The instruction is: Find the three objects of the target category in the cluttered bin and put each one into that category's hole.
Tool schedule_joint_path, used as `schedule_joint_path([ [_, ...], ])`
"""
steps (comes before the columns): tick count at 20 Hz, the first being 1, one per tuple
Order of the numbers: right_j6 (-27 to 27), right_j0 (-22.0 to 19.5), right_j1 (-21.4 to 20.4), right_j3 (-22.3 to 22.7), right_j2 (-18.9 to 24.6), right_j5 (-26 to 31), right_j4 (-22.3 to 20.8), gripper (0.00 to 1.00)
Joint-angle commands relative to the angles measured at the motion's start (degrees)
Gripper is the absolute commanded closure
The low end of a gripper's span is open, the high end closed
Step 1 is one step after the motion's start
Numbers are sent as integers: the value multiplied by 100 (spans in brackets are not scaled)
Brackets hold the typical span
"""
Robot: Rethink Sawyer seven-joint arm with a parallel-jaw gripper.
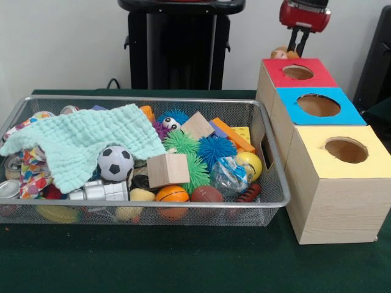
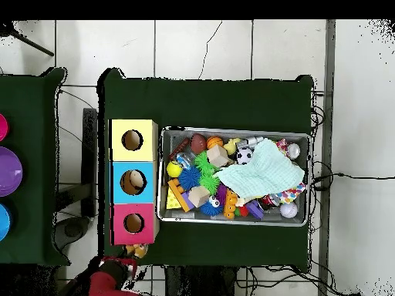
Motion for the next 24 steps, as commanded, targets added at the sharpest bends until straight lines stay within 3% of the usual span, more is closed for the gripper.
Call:
schedule_joint_path([
  [1,1510,266,54,-847,-546,1185,421,100],
  [7,1616,568,-41,-1094,-1005,1755,293,100],
  [17,1521,301,-79,-1166,-761,1627,329,100],
  [24,1454,59,21,-1595,-612,1800,359,100],
])
